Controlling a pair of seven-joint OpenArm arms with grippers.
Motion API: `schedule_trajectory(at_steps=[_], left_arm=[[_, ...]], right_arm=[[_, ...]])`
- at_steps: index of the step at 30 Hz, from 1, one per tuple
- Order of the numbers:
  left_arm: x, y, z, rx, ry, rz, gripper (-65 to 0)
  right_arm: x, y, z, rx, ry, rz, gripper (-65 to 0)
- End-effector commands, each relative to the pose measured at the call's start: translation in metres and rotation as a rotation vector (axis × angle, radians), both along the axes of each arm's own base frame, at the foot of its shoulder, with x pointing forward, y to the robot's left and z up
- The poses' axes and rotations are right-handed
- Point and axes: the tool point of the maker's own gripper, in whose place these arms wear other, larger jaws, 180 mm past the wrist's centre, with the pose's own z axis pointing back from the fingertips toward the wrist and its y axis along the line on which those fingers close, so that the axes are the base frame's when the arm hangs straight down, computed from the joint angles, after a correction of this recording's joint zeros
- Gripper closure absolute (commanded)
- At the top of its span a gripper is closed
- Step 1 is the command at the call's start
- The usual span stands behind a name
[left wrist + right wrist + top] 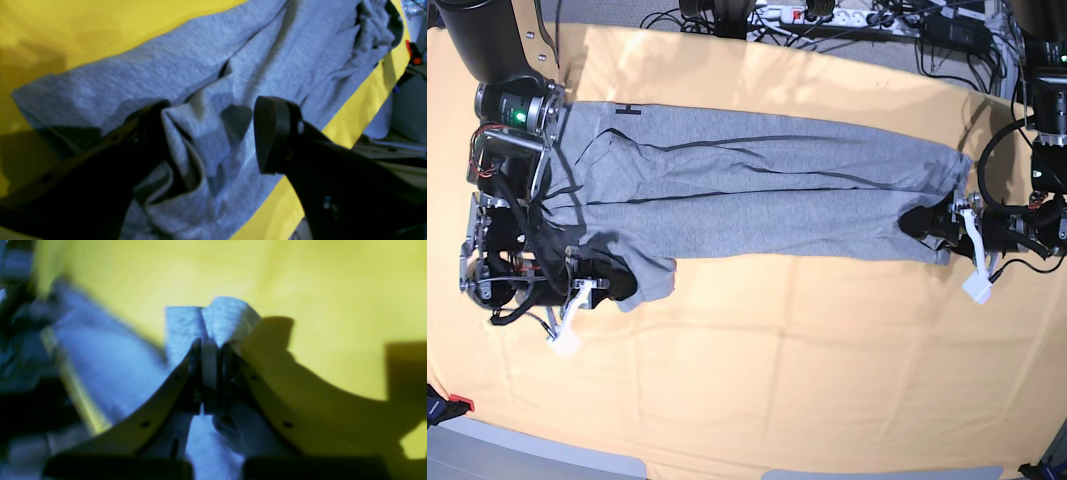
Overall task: Layout the t-shirt on the table in an organized manner, then fold the t-shirt properly
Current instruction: 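Regrasp the strip end with the right gripper and pull it straight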
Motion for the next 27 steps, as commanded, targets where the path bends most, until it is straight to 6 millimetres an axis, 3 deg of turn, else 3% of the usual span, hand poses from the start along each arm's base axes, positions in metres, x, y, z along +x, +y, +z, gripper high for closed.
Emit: schedule_trajectory(at_steps=[1, 4, 7, 16, 27], left_arm=[[0.011, 0.004, 0.018, -0.01, -0.056, 0.009, -39.9], [0.011, 0.004, 0.018, -0.012, -0.058, 0.011, -39.9], [0.011, 0.004, 0.018, -0.011, -0.058, 0.01, -39.9], [0.011, 0.004, 0.018, -0.012, -0.059, 0.011, -39.9], [0.011, 0.004, 0.018, -0.012, -0.058, 0.011, -39.9]], right_arm=[[0.021, 0.004, 0.047, 0.089, -0.144, -0.01, 0.0], [0.017, 0.016, 0.086, 0.199, -0.267, 0.013, 0.0], [0.0, 0.02, 0.094, 0.174, -0.332, 0.039, 0.0], [-0.078, 0.031, 0.062, 0.066, -0.334, 0.104, 0.0], [-0.146, 0.002, 0.052, -0.135, -0.331, 0.162, 0.0]])
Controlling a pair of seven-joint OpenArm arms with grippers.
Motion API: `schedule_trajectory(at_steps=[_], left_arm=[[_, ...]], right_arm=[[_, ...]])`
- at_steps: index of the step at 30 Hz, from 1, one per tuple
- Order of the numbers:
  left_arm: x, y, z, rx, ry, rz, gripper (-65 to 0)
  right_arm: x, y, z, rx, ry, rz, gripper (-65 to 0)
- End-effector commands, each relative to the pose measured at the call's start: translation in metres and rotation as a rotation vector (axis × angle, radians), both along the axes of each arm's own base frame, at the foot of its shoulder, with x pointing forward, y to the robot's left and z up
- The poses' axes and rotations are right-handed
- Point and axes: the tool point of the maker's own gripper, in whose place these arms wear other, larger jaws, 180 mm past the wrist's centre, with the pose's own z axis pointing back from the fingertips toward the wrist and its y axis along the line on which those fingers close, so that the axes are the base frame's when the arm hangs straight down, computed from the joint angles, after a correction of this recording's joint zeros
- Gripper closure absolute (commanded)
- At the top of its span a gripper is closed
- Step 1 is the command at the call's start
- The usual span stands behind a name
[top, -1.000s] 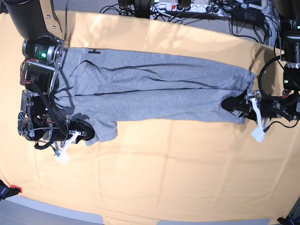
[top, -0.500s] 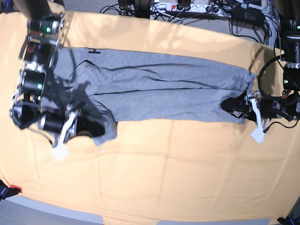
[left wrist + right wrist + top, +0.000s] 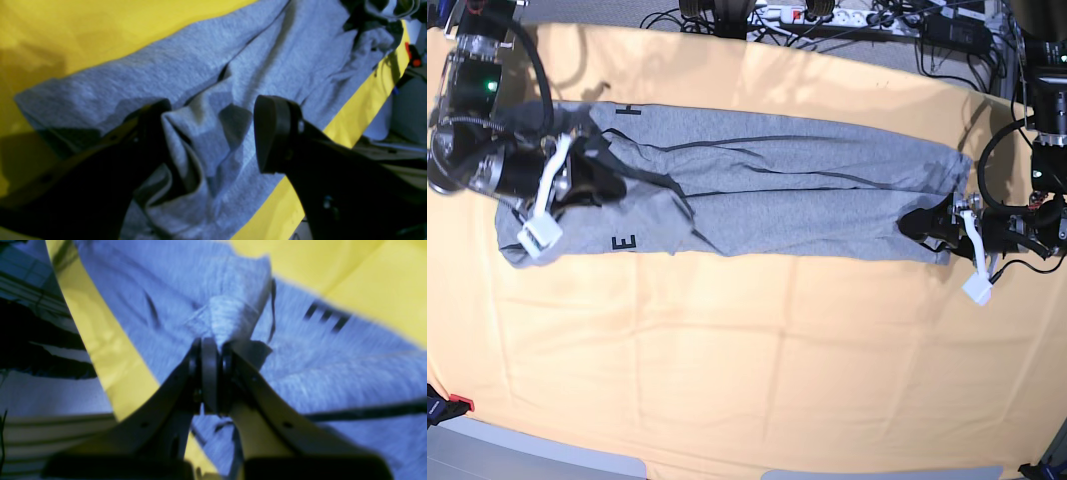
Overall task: Layout the t-shirt on the table in an organized manner, then fold the t-shirt properly
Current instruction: 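Regrasp the strip end with the right gripper and pull it straight, then release the left gripper and move it to the strip's other end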
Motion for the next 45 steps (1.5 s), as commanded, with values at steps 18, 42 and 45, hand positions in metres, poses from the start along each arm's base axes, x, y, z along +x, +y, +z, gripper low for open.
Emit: schedule_trajectory(at_steps=[18, 42, 45], left_arm=[[0.011, 0.004, 0.018, -0.011, -0.057, 0.01, -39.9], [0.032, 0.057, 0.07, 0.092, -0.165, 0.072, -39.9], [0.036, 0.074, 0.093, 0.075, -0.219, 0.124, -39.9]], right_arm=[[-0.048, -0.033, -0.01, -0.046, 0.057, -0.101, 0.0], [-0.078, -0.069, -0.036, -0.238, 0.185, -0.116, -20.2], [-0.076, -0.072, -0.031, -0.233, 0.183, -0.109, -20.2]])
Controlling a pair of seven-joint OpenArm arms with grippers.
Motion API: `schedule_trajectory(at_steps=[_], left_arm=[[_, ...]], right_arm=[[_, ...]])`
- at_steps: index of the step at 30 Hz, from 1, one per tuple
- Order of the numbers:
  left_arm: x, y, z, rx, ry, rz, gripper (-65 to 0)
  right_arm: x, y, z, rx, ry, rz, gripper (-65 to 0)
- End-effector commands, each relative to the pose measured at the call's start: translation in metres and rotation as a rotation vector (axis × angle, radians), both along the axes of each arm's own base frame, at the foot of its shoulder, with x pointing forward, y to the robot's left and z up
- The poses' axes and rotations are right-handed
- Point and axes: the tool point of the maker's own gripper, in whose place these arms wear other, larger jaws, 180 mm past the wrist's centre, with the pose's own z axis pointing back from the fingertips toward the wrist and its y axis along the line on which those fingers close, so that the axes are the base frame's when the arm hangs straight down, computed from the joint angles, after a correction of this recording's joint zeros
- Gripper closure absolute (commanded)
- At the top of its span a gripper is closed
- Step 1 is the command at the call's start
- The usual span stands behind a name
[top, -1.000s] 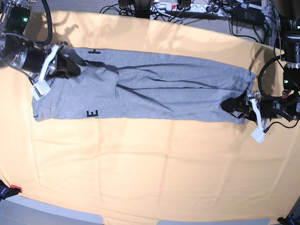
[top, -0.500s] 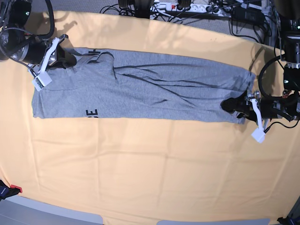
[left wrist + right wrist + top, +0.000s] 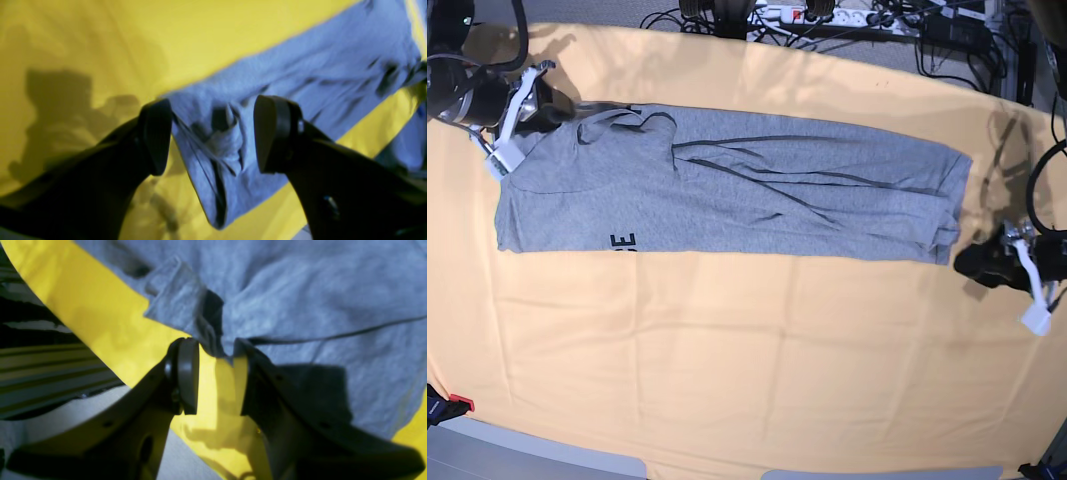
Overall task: Layout the t-shirt on the table in an organized manner, then fold the t-shirt properly
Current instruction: 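Release the left gripper and move it to the strip's other end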
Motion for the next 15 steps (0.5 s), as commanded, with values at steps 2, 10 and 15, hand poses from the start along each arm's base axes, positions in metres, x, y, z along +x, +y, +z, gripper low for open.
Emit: schedule_trajectory(at_steps=[2, 10, 15], left_arm=[[0.007, 0.022, 0.042, -0.013, -0.107, 0.044, -39.9], [0.007, 0.08, 0.116, -0.107, -0.36, 0.247, -39.9], [-0.008, 0.092, 0.098, -0.11, -0.319, 0.29, -39.9]], right_arm=[[0.006, 0.0, 0.012, 0.004, -0.039, 0.019, -20.2], [0.014, 0.007, 0.043, -0.052, -0.155, 0.075, -20.1], [0.021, -0.005, 0.065, -0.112, -0.248, 0.053, -20.1]])
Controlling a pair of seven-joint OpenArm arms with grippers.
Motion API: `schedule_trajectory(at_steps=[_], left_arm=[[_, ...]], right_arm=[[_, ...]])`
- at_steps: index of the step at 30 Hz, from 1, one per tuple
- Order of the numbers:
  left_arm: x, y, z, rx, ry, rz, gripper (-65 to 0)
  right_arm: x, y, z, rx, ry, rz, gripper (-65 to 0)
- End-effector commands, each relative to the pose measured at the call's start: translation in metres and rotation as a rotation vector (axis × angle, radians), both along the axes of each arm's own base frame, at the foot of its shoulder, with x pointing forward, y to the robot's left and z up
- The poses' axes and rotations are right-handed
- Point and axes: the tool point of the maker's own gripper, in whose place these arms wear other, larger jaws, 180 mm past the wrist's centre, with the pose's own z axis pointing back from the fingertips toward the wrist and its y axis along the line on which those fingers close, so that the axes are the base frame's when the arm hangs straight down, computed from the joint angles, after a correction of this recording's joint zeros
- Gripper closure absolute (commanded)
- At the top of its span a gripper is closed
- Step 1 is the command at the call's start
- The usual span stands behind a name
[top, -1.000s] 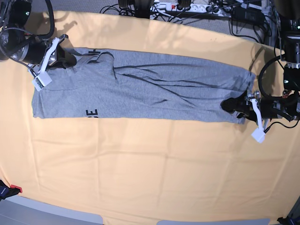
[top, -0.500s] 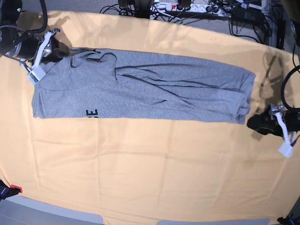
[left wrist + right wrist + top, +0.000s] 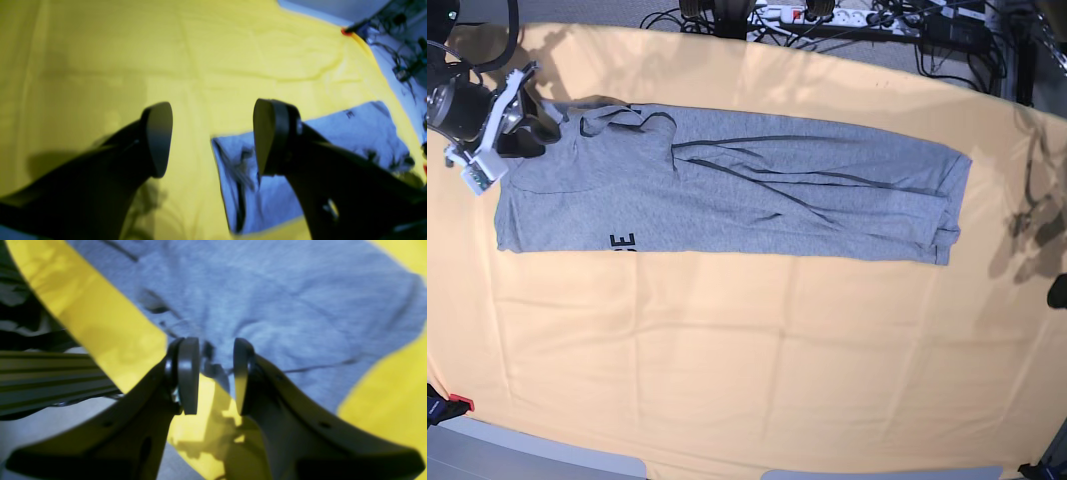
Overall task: Layout the t-shirt on the table in an organized manner, then fold the t-shirt properly
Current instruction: 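Release the left gripper and move it to the strip's other end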
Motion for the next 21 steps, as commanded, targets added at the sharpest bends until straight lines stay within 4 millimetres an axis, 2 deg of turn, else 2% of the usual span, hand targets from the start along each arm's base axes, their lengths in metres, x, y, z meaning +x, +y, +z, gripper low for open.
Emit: schedule_trajectory(at_steps=[1, 4, 5, 7, 8, 11, 14, 21], left_arm=[[-0.001, 0.004, 0.017, 0.012, -0.045, -0.001, -39.9], [-0.01, 0.002, -0.002, 0.002, 0.007, -0.004, -39.9], [-0.013, 0.002, -0.008, 0.0, 0.024, -0.005, -39.9], [-0.018, 0.001, -0.018, -0.004, 0.052, -0.006, -39.9], [-0.021, 0.001, -0.022, -0.005, 0.065, -0.006, -39.9], [-0.025, 0.0, -0.032, -0.008, 0.09, -0.006, -39.9], [-0.029, -0.001, -0.039, -0.012, 0.111, -0.007, -39.9], [-0.035, -0.004, -0.059, -0.004, 0.16, 0.001, -39.9]], right_arm=[[0.004, -0.003, 0.008, -0.013, -0.035, 0.004, -20.1], [0.009, -0.005, 0.005, -0.031, -0.065, -0.015, -17.9], [0.013, -0.002, 0.007, -0.003, -0.097, -0.031, -14.3], [0.021, 0.006, 0.011, 0.077, -0.148, -0.062, -2.8], [0.024, 0.008, 0.011, 0.118, -0.166, -0.082, 0.0], [0.037, 0.001, 0.008, 0.16, -0.216, -0.155, 0.0], [0.046, -0.013, -0.015, 0.112, -0.187, -0.22, 0.0], [0.042, -0.006, -0.065, 0.146, -0.038, -0.245, 0.0]])
